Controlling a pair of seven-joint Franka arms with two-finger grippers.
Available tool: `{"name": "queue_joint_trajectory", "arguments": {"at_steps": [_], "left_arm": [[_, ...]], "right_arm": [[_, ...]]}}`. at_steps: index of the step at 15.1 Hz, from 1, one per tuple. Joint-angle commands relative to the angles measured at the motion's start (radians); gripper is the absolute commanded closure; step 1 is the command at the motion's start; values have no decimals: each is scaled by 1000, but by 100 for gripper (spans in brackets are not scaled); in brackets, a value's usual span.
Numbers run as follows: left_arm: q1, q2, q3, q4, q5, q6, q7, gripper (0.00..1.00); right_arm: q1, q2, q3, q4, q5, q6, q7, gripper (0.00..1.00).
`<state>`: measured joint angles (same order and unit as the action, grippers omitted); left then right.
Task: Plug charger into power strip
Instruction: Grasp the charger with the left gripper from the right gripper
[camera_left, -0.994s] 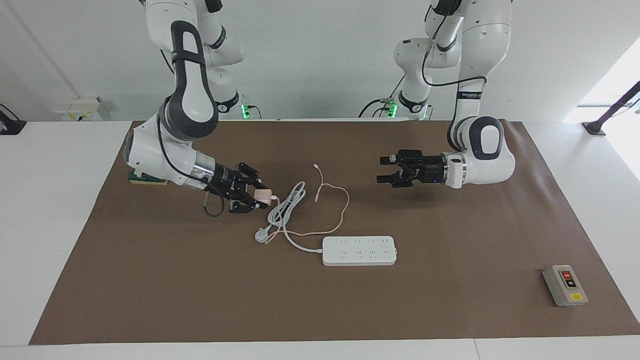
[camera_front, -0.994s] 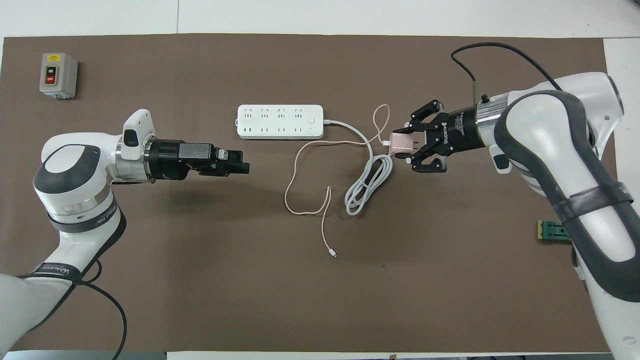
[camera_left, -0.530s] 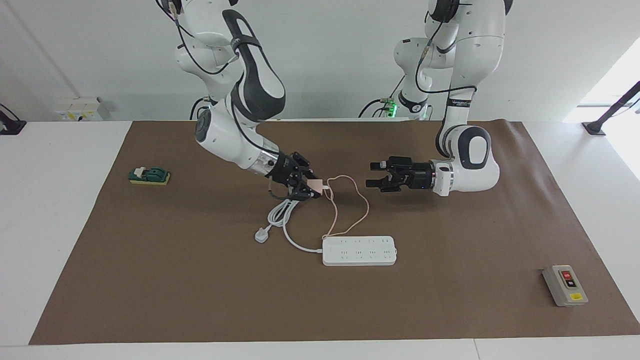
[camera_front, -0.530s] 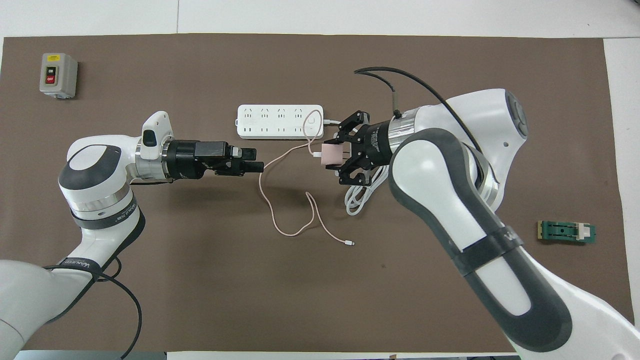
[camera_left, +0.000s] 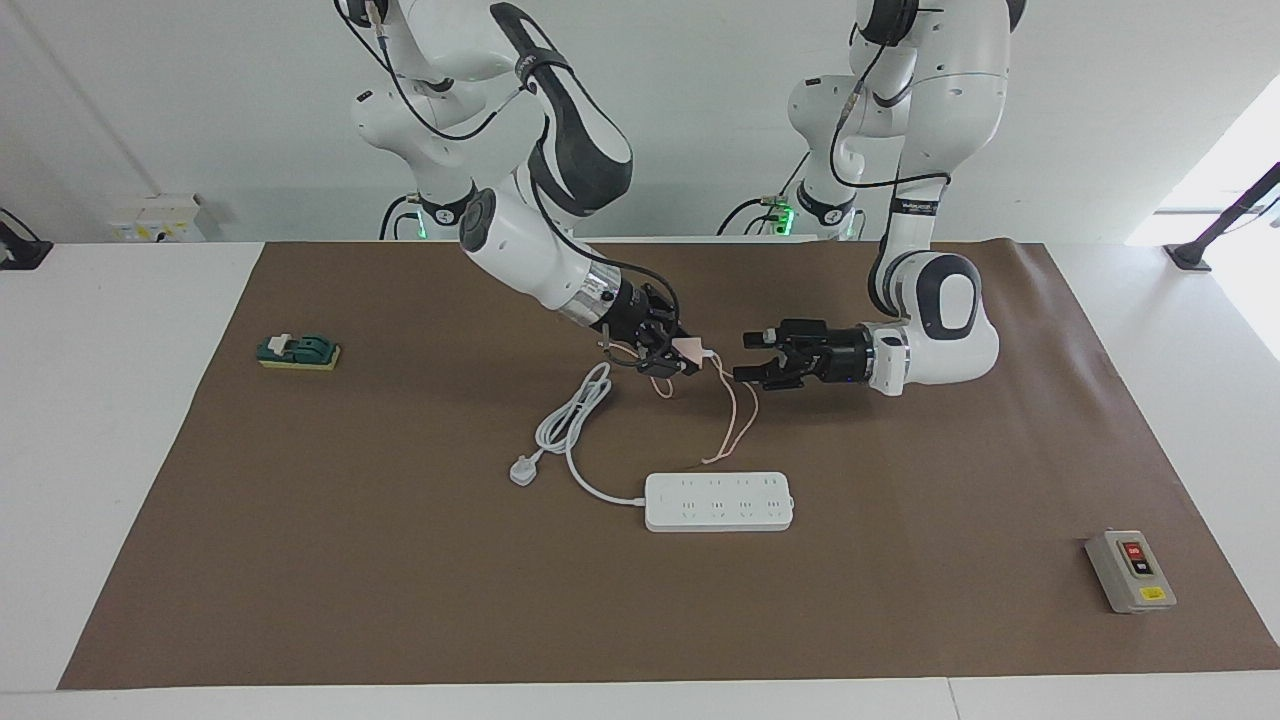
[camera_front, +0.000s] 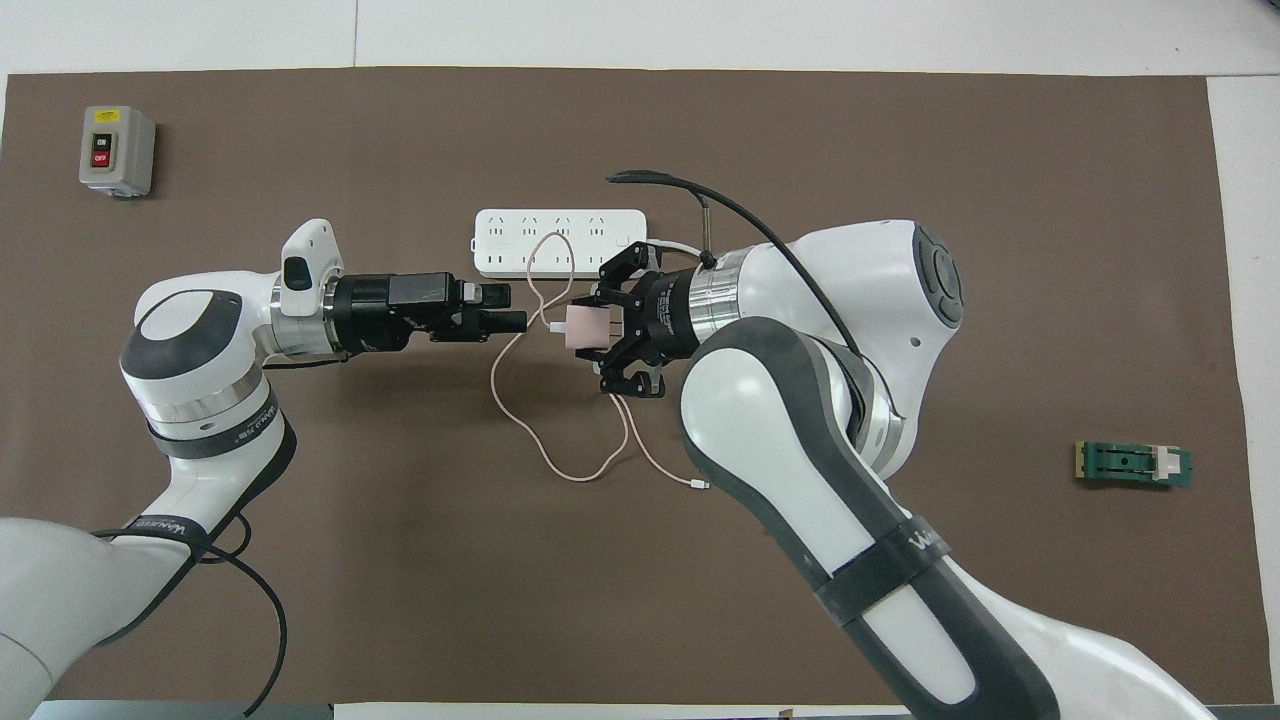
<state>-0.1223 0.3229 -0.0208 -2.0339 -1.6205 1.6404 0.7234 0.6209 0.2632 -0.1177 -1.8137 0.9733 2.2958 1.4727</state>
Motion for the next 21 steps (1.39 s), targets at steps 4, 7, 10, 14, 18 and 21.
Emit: {"name": "queue_joint_trajectory", "arguments": {"at_steps": [4,7,10,14,18,21], "left_arm": [[-25,2,15,-9,-18,27,45,0],[-39,-4,15,-20,-18,36,48,0],[-56,-11,15,-31,-16,47,53,0],[-91,-36,15,-51,-16,84,53,0],[-102,-44,13,-61,-18,84,65,0],[-112,-44,13,-61,-18,84,73,0]], "right_arm": [[10,1,0,5,22,2,17,100],[11,1,0,5,21,-1,15,100],[10,2,1,7,24,2,15,100],[10,2,0,8,24,4,15,100],[10,2,0,8,25,7,15,100],[10,2,1,11,25,7,15,100]]}}
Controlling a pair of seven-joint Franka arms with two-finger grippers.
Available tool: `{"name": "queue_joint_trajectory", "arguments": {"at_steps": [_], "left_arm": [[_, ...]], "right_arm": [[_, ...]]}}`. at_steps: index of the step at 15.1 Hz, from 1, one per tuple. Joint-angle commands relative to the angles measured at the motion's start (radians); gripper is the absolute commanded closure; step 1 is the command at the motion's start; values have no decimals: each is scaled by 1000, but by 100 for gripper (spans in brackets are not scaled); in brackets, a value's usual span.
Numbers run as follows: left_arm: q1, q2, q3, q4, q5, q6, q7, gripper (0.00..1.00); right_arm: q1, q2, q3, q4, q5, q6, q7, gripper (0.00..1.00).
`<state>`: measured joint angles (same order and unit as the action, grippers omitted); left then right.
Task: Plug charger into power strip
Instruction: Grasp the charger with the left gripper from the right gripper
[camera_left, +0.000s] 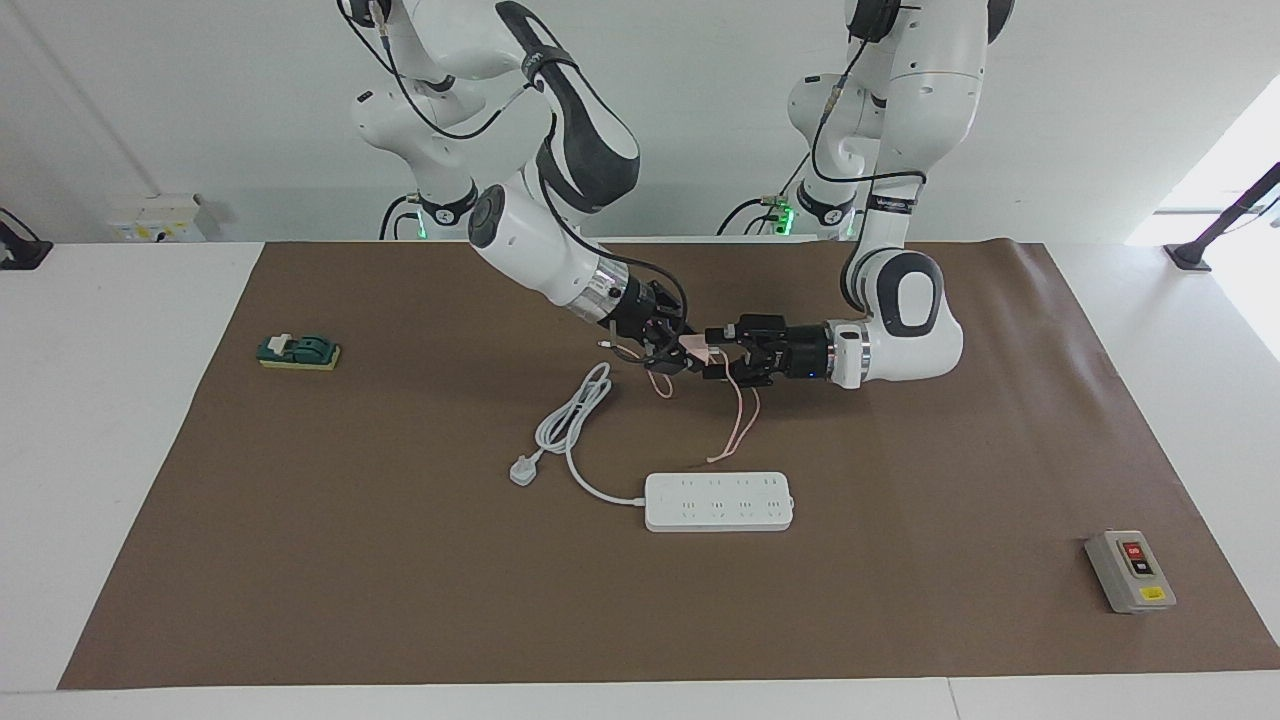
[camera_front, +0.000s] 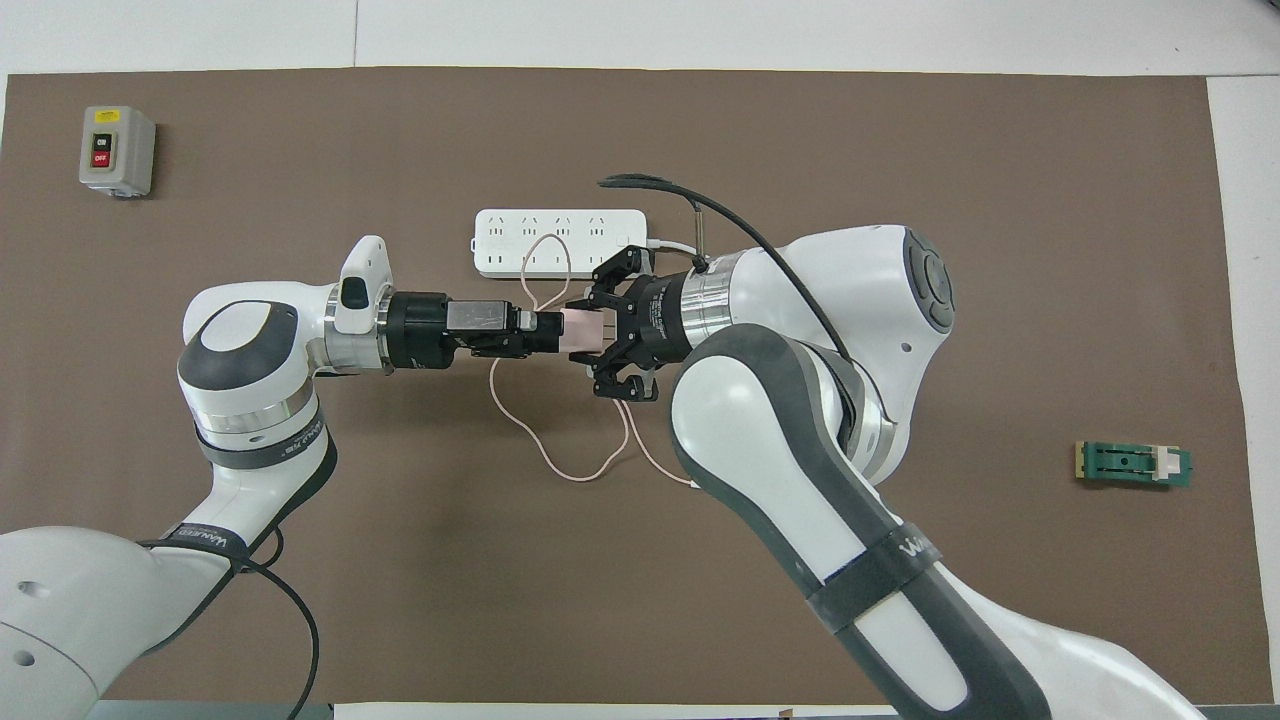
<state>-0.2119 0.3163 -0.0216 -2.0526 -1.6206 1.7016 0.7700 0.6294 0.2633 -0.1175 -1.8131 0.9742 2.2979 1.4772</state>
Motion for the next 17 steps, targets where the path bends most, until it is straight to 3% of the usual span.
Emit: {"name": "queue_joint_trajectory", "arguments": {"at_steps": [1,17], "left_arm": [[-23,-45,14,-44,-18,24,26,0],[-21,-34,12,-6,-24,58,17,0]], "right_arm": [[1,2,1,11,24,5,11,100],[0,4,-1,14,55,5,11,100]]}}
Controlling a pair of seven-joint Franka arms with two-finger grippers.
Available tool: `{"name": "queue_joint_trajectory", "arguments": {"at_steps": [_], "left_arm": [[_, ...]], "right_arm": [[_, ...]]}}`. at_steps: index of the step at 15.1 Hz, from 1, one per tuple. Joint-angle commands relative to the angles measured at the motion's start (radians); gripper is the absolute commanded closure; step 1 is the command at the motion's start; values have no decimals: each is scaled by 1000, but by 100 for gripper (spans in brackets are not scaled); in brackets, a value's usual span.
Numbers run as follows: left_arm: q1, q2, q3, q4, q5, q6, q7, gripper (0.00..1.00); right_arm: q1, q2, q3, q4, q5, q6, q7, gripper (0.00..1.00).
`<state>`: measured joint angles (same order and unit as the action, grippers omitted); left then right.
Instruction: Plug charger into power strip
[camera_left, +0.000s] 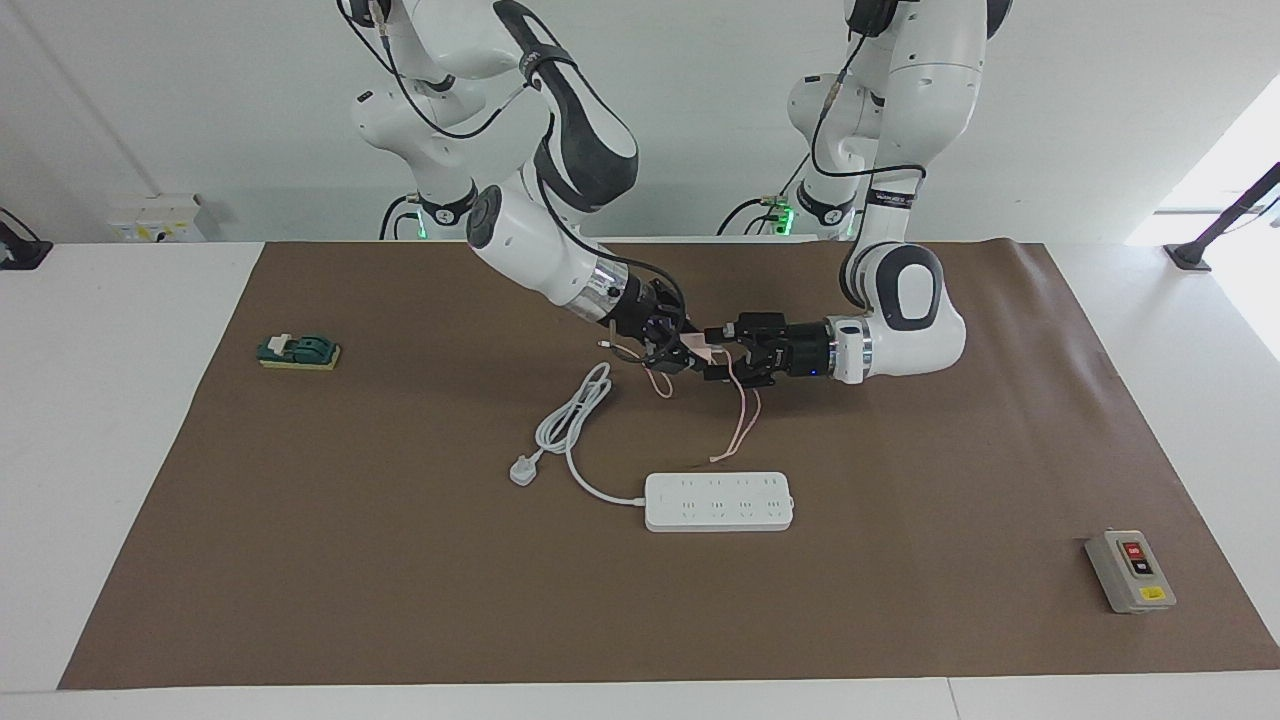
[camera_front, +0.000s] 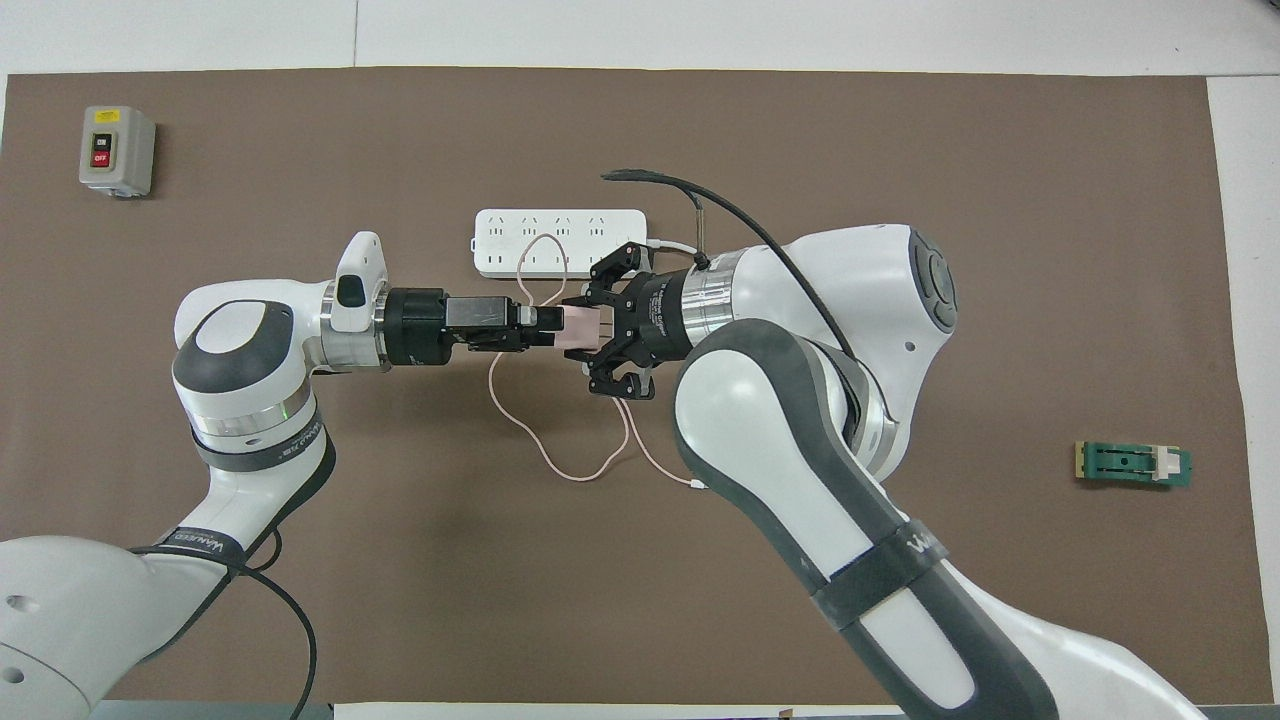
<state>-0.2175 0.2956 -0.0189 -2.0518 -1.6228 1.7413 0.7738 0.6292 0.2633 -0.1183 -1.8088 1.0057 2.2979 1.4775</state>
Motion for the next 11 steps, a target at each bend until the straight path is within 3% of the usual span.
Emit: {"name": "queue_joint_trajectory", "arguments": {"at_steps": [1,5,9,10,11], "left_arm": [[-16,-15,10,-7,-22,15,13,0],[-16,-15,10,-11,-22,12,13,2],[-16,-15,10,-11,-22,3,13,33],[-14,-15,11,-11,-22,-6,13,52],[-13,-16,11,-11,-22,-19,13,100]], "right_arm": [[0,4,0,9,24,5,10,100],[1,4,0,9,22,6,10,100],[1,4,0,9,22,6,10,100],[1,4,0,9,22,6,10,100],[1,4,0,9,22,6,10,100]]}}
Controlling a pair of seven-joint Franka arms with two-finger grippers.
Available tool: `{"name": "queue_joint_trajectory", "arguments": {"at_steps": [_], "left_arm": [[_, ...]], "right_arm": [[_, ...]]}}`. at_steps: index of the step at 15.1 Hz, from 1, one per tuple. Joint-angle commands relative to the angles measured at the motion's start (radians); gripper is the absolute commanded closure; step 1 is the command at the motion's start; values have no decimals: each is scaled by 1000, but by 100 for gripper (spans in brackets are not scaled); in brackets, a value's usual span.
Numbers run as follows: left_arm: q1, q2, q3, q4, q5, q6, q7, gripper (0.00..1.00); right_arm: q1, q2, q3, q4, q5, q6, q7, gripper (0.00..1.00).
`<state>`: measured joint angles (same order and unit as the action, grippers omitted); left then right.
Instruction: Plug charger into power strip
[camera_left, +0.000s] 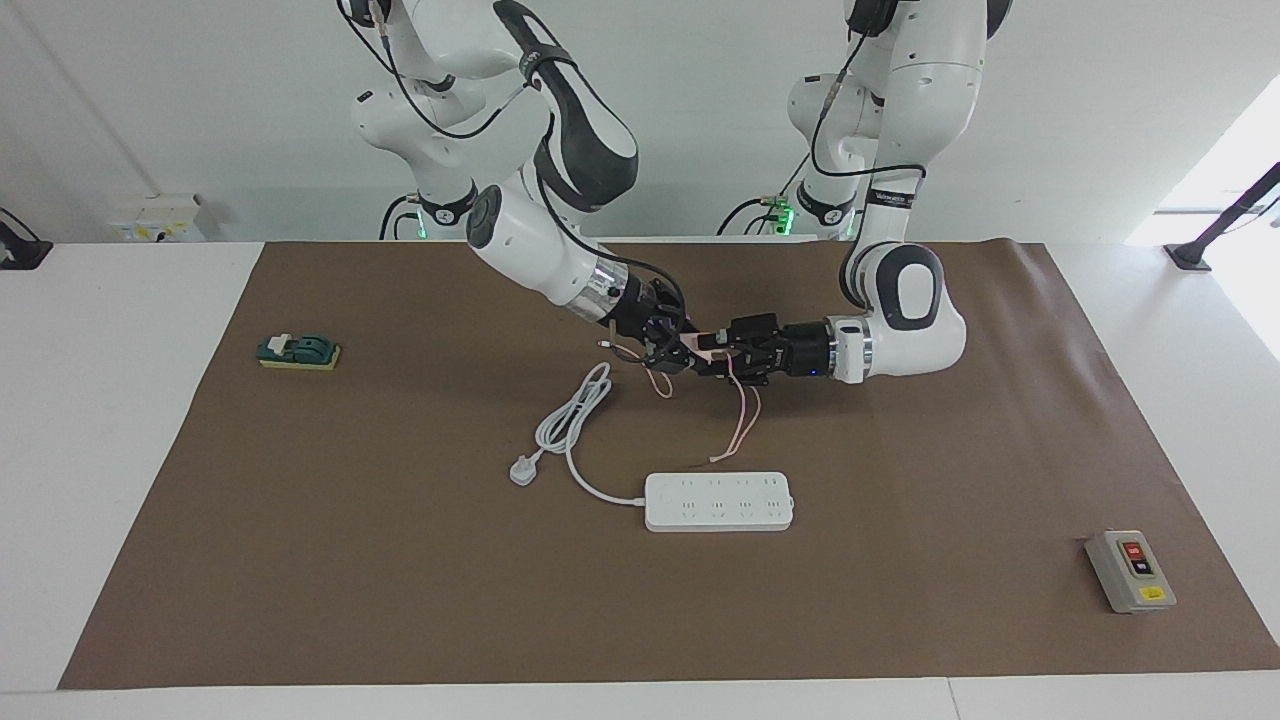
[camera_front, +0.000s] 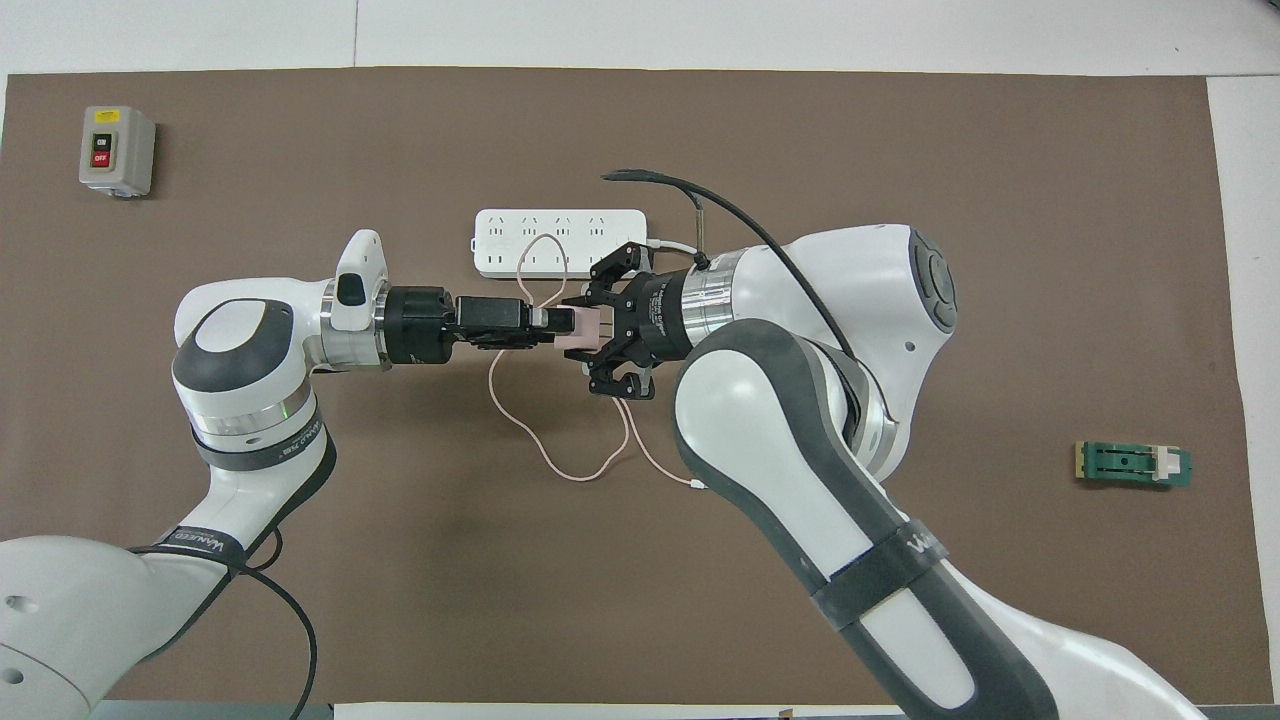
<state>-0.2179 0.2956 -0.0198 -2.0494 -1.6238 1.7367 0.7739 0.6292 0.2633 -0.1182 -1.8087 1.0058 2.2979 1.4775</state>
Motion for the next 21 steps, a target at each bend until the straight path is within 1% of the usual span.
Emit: {"name": "queue_joint_trajectory", "arguments": {"at_steps": [1,7,8,9,10,11,12,17,19,21], "left_arm": [[-12,-16,12,-15,-19,-19,13,100],[-6,-16,12,-11,-13,-25,19,100],[-6,-22,14,-11,-13,-11,13,100],[-5,-29,18,-9,-15,1,1,100],[-3,-39,18,-6,-13,29,-34,100],[-1,-65,23,0,-8,61,-94,100],[12,-79,24,12,11,84,-182,100],[97,-141,37,168,426,136,-618,100],[114,-174,37,222,603,118,-741,100],[132,-193,38,303,793,52,-846,100]], "right_arm": [[1,4,0,9,22,6,10,100],[1,4,0,9,24,5,10,100],[-2,4,0,9,20,5,12,10],[0,4,0,9,22,9,13,0],[0,4,0,9,22,9,13,0],[0,4,0,9,22,9,15,0],[1,4,0,9,22,9,15,0],[-8,-2,-7,11,19,3,24,0],[-25,-18,-12,9,8,0,32,0],[-51,-39,-20,6,-2,-5,46,0]]}}
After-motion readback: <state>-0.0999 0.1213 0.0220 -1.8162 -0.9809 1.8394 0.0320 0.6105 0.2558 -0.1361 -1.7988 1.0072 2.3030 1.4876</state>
